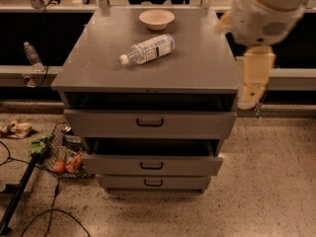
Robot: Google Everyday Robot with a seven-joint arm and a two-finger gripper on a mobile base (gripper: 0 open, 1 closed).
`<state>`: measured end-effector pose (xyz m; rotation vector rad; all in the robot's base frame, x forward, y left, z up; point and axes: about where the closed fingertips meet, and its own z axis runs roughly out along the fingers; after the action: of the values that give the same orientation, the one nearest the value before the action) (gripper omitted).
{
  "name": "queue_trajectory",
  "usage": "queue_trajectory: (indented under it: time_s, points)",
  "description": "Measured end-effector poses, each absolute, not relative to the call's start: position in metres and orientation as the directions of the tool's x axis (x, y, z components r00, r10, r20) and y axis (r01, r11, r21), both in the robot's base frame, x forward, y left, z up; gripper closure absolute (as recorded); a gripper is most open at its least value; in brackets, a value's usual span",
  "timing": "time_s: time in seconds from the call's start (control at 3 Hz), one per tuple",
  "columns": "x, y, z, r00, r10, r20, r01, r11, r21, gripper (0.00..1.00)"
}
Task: Place blue plastic bottle upright
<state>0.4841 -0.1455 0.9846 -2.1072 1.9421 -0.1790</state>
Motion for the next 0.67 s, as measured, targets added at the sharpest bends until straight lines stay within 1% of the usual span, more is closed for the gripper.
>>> queue_trajectory:
  time_s: [0.33,0.67]
  points:
    - [0.546,-0.055,0.979,0.368,-0.928,-0.056,-0.905,-0.343,-0.252,0.0]
    - [0.588,0.001,0.971,0.463,-0.882,-0.084,-0.867,-0.431,-0.25,0.0]
